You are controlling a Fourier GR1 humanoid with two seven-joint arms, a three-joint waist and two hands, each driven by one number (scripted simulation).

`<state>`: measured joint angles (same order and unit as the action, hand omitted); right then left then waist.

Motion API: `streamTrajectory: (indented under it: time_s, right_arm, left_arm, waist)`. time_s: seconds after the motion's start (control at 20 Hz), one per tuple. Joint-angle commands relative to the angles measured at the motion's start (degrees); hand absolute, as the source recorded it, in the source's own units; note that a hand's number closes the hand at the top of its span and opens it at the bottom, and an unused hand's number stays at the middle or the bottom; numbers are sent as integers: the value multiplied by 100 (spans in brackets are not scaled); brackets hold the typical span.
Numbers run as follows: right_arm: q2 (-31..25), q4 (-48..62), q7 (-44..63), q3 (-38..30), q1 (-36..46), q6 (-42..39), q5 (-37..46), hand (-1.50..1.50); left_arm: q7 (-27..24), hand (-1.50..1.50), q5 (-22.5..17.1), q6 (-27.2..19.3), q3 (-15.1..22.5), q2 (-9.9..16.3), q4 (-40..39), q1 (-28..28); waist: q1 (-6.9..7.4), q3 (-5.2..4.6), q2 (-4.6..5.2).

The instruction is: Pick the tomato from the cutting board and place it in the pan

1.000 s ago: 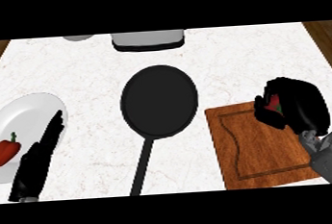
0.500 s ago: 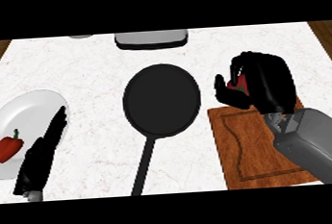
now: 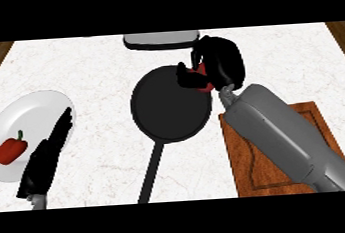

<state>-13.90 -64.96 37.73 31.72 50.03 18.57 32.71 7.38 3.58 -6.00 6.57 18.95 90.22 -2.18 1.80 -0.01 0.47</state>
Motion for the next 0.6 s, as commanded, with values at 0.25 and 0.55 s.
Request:
streamTrajectory:
  time_s: [0.25, 0.55]
  right_arm:
    - [1360, 3111, -1141, -467, 994, 282, -120, 150]
    - [1383, 3583, -1326, -764, 1019, -189, -1174, 150]
  left_arm:
    - [223, 0, 129, -14, 176, -198, 249, 85]
    - [150, 0, 50, 165, 84, -126, 50, 391]
  waist:
    - [175, 4, 52]
    - [440, 10, 161]
